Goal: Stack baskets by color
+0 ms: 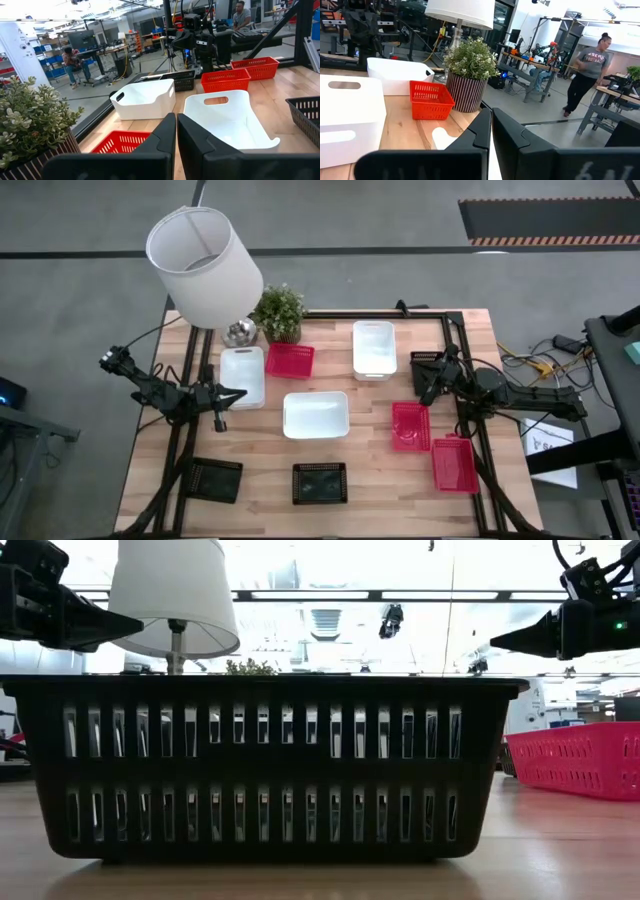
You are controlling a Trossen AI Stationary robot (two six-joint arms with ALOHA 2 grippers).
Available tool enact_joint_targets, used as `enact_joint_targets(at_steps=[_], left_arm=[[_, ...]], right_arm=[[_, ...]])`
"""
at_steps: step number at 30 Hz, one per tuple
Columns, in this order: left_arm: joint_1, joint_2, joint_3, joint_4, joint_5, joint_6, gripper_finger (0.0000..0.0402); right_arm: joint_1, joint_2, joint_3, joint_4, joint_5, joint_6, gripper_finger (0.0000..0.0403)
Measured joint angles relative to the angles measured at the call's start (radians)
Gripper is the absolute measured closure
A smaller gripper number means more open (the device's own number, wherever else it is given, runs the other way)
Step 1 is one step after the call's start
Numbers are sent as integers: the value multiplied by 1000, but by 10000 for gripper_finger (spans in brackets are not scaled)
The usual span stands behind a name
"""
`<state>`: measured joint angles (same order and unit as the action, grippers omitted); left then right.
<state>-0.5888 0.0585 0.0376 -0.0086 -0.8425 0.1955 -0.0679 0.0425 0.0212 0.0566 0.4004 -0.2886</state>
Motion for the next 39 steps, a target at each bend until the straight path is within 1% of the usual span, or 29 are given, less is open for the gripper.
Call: enact_joint_targets(at_steps=[25,27,31,33,35,39], left_arm=[[0,0,-1,7,0,-6,402],[0,0,-1,44,2,-14,402],[0,0,-1,185,5,-158,402],[0,0,-1,257,5,-170,402],[0,0,-1,310,5,-170,402],[0,0,-1,383,5,-170,402]], right_arm=[[0,0,0,0,0,0,394],[0,0,0,0,0,12,394],[0,0,0,0,-16,176,394],[0,0,0,1,-16,229,394],[0,0,0,1,-15,238,394],[0,0,0,0,-16,194,394]])
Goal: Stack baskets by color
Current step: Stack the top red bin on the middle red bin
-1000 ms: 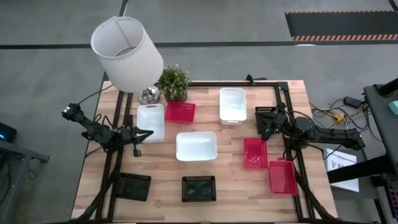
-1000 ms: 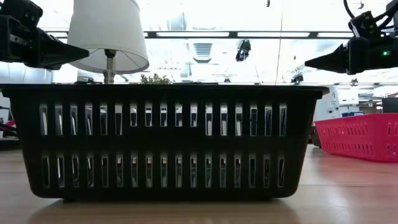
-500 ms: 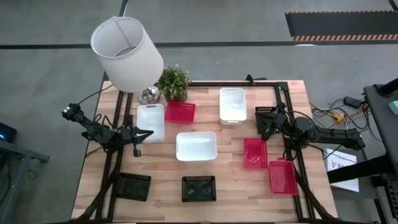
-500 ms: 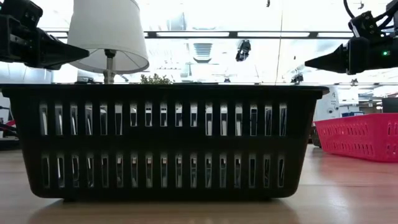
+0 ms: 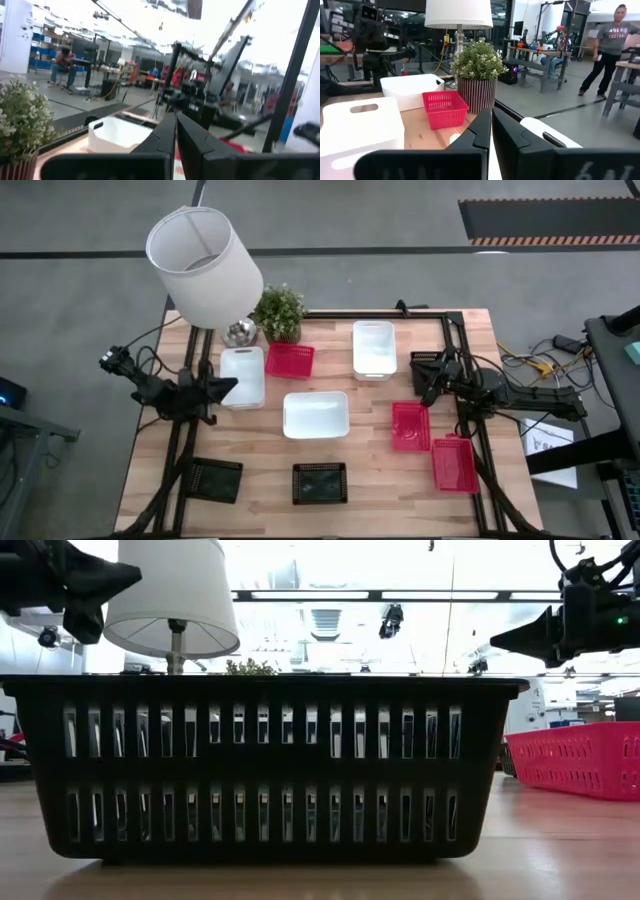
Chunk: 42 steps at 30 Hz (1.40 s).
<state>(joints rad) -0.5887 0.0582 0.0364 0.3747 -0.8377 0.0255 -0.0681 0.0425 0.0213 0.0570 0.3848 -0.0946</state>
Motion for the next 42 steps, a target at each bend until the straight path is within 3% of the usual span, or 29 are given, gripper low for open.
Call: enact_joint_targets(at_steps=[13,22,28,42], left_arm=[[1,32,-2,54,31,143,402],[0,189,-2,323,73,351,402],[0,269,-2,465,80,506,402],[0,357,-2,485,152,504,402]], right_arm=[[-2,1,0,116,7,-50,394],[-2,2,0,210,-128,-4,394],[-2,15,0,265,-132,-2,394],[-2,202,0,480,-160,-16,394]])
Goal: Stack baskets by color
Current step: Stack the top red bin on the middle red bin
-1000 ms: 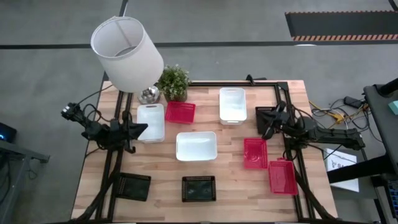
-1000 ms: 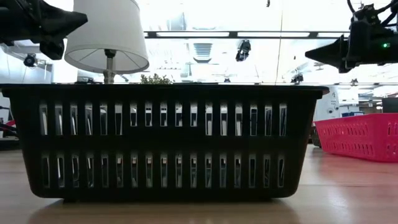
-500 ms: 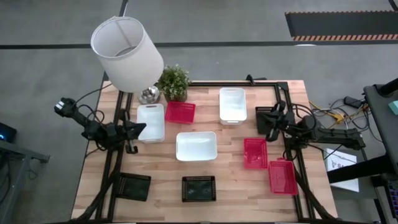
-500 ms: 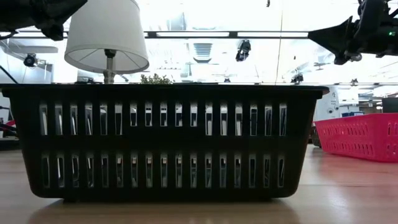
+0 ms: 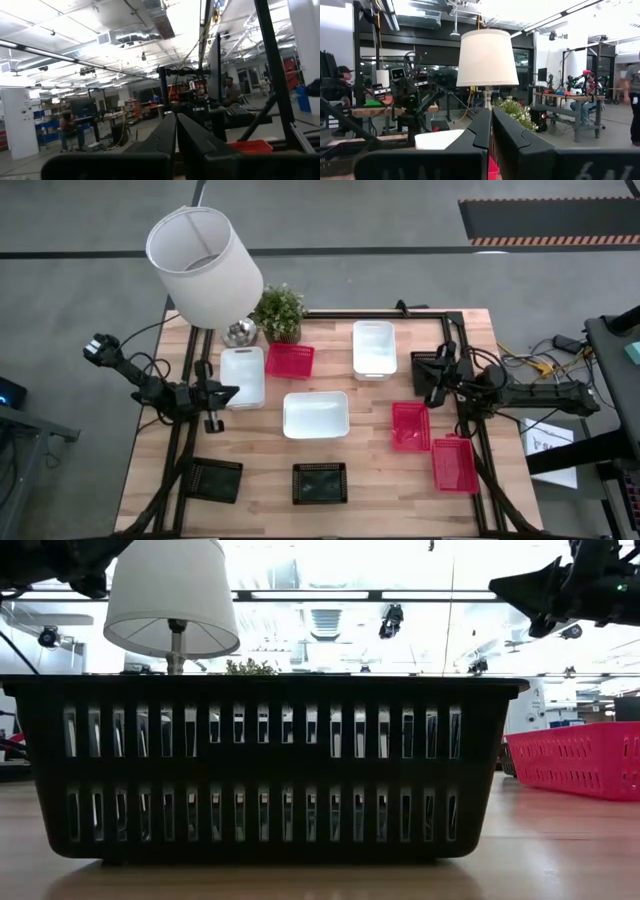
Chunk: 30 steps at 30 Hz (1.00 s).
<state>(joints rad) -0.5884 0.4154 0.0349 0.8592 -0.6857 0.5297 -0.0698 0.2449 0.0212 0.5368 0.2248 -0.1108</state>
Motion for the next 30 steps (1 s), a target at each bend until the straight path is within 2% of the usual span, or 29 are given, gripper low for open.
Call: enact_joint_targets(at_steps=[6,11,18,30], left_arm=[[0,24,0,1,0,-8,402],[0,38,0,-1,1,-77,402],[0,63,0,-3,-1,-78,402],[0,105,0,-4,-3,-80,402]], right_arm=[[0,85,0,69,0,2,394],[0,138,18,104,0,3,394],[0,205,116,101,2,-16,394],[0,397,244,87,2,-38,394]])
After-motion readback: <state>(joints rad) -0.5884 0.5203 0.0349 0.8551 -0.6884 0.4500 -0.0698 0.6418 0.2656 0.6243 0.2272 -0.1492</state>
